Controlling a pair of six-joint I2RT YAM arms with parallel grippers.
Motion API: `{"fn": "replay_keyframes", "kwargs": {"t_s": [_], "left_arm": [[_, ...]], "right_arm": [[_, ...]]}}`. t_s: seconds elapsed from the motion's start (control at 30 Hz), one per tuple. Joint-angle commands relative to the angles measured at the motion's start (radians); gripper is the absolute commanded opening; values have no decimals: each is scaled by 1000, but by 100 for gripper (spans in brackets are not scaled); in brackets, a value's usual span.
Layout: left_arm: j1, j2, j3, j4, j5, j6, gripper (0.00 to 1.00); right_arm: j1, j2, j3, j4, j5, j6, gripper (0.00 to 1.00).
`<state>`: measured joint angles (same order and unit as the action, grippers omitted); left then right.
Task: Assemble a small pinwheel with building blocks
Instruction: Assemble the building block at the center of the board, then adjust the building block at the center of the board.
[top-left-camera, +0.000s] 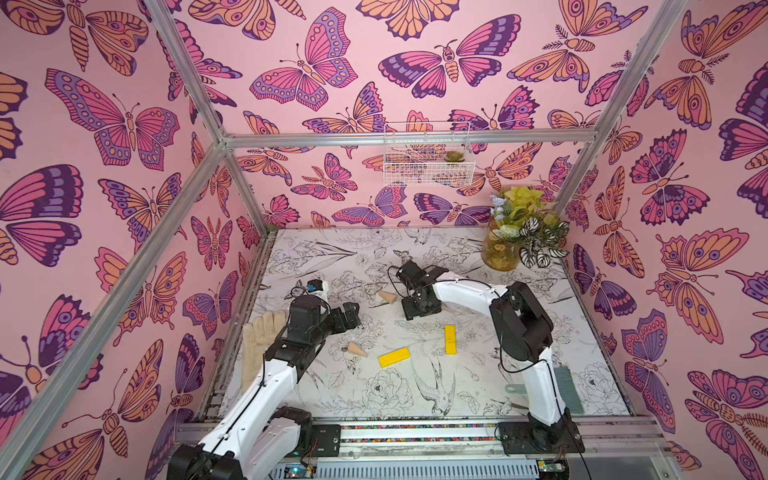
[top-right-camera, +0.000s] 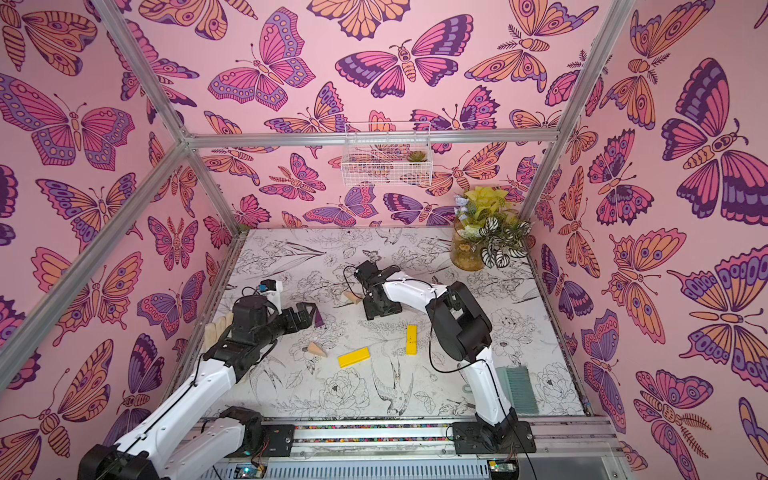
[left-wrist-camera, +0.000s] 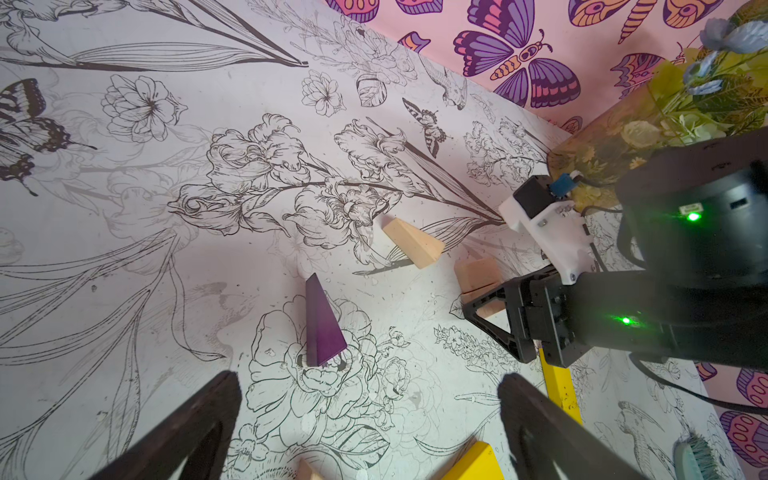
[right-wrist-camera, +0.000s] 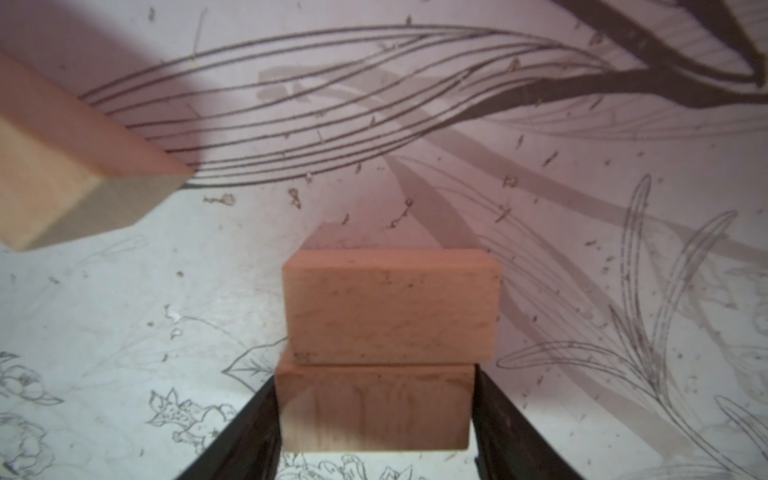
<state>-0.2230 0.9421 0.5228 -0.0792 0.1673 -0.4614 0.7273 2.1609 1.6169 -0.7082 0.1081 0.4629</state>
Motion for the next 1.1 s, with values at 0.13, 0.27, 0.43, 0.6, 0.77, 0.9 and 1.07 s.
{"fn": "replay_keyframes", "kwargs": {"t_s": [0.13, 0.27, 0.43, 0.6, 0.77, 0.9, 1.07], "left_arm": [[-4, -16, -24, -4, -8, 1, 100], [-4, -17, -23, -3, -8, 3, 100], [-5, -17, -21, -3, -9, 4, 100], [-4, -15, -21, -3, -11, 6, 100], [-4, -13, -21, -2, -10, 9, 100], [-4, -12, -20, -3, -12, 9, 100], [-4, 1, -12, -3, -14, 12, 100]], "right_arm": [[1, 38, 33, -43, 21, -10, 77], [-2, 58, 58, -49, 11, -16, 79], [-12, 88, 92, -61, 7, -28, 79], [-20, 96, 105, -73, 11, -32, 79], [-22, 85, 101, -82, 6, -39, 79], [-22, 48, 95, -82, 12, -54, 79], [-23, 74, 159, -117, 3, -83, 80]]}}
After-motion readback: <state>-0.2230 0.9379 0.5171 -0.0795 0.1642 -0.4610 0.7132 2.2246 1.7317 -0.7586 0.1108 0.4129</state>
